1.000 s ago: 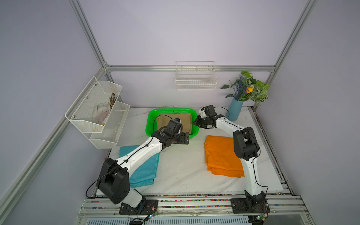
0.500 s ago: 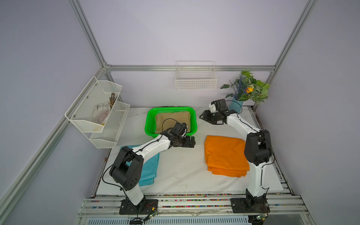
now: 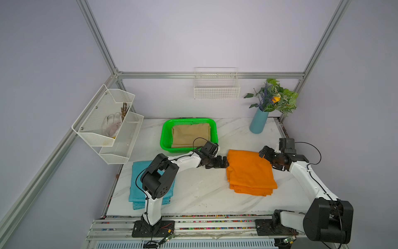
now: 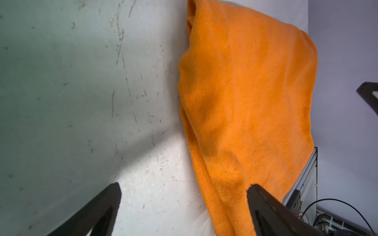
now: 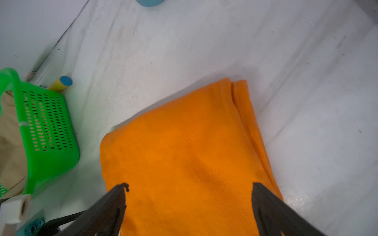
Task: Put the folded long pants in the basket
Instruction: Pick up the long pant at the center of the board.
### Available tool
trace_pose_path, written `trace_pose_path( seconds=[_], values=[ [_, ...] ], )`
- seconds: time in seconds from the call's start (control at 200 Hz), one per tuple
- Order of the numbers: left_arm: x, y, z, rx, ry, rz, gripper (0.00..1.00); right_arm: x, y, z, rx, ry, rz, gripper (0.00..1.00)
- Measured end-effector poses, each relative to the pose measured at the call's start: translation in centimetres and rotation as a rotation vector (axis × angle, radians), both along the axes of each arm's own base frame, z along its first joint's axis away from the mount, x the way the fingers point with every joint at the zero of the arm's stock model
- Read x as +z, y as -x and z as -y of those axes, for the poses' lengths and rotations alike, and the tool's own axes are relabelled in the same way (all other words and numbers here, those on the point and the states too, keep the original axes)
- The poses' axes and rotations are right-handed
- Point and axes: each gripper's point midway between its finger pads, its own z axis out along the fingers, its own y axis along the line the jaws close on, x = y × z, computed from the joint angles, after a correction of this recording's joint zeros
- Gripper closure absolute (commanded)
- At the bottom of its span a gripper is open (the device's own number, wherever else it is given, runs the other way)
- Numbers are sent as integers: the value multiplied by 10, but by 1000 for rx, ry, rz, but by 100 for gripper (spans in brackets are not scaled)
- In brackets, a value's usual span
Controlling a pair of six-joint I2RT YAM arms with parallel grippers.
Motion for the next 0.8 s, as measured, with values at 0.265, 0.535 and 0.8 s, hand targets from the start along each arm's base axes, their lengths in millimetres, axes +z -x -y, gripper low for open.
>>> trace_pose_path(
  seconds=[0.265,0.535,0.8],
  values=[
    [6,-7,6,20,30,28,0,-75,21,20,-75,-116,-165,1],
    [5,-11,7,29,40,48,0,-89,18,5,14,-166,-153,2],
    [-5,-10,5,28,28,28,0,-88,9,-25,110,-212,-40,8]
  ],
)
